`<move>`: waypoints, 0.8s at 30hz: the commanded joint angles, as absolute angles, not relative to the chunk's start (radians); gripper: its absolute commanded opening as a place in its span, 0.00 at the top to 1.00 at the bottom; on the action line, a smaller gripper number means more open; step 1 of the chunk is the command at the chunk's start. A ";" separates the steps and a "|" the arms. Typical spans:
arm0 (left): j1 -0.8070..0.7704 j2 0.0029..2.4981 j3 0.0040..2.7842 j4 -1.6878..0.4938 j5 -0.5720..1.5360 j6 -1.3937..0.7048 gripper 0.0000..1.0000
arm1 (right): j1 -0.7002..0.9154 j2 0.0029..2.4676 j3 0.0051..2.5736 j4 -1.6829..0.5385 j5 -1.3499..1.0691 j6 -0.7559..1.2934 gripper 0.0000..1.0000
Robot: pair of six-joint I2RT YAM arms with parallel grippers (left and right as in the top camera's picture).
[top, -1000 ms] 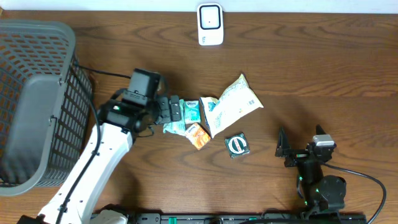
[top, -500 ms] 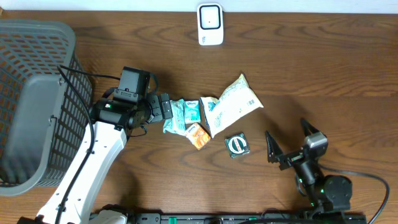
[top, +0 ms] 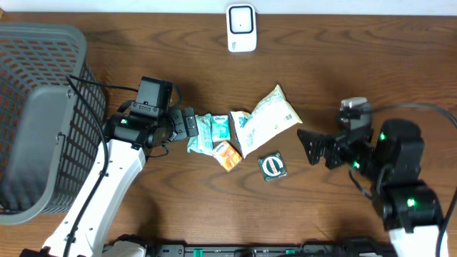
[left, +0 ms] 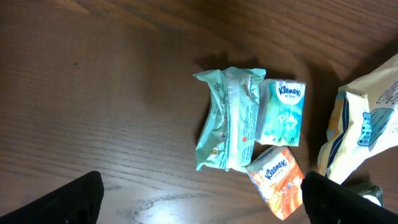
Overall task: Scan the item barcode
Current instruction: 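Reach the right gripper to the Zam-Buk tin and grasp it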
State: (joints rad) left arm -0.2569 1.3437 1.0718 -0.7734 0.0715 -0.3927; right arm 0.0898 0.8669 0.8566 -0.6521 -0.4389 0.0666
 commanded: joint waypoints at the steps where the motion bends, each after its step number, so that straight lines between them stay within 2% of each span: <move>1: -0.252 1.346 1.083 -0.774 0.055 -0.387 0.00 | 0.087 0.963 0.992 -0.779 -0.463 0.015 0.01; 4: -0.252 1.346 1.083 -0.774 0.055 -0.387 0.00 | 0.097 1.071 1.123 -0.965 -0.478 -0.105 0.01; 9: -0.252 1.346 1.083 -0.774 0.055 -0.387 0.00 | 0.150 1.203 1.243 -1.115 -0.477 -0.155 0.01; 13: -0.252 1.346 1.083 -0.774 0.055 -0.387 0.00 | 0.176 1.266 1.251 -1.066 -0.486 -0.137 0.01; 15: -0.252 1.346 1.083 -0.774 0.055 -0.387 0.00 | 0.179 1.285 1.250 -1.026 -0.570 -0.052 0.01; 17: -0.252 1.346 1.083 -0.774 0.055 -0.387 0.00 | 0.197 1.311 1.248 -0.972 -0.645 -0.101 0.01; 24: -0.252 1.346 1.083 -0.774 0.055 -0.387 0.00 | 0.389 1.430 1.248 -1.036 -0.221 0.040 0.04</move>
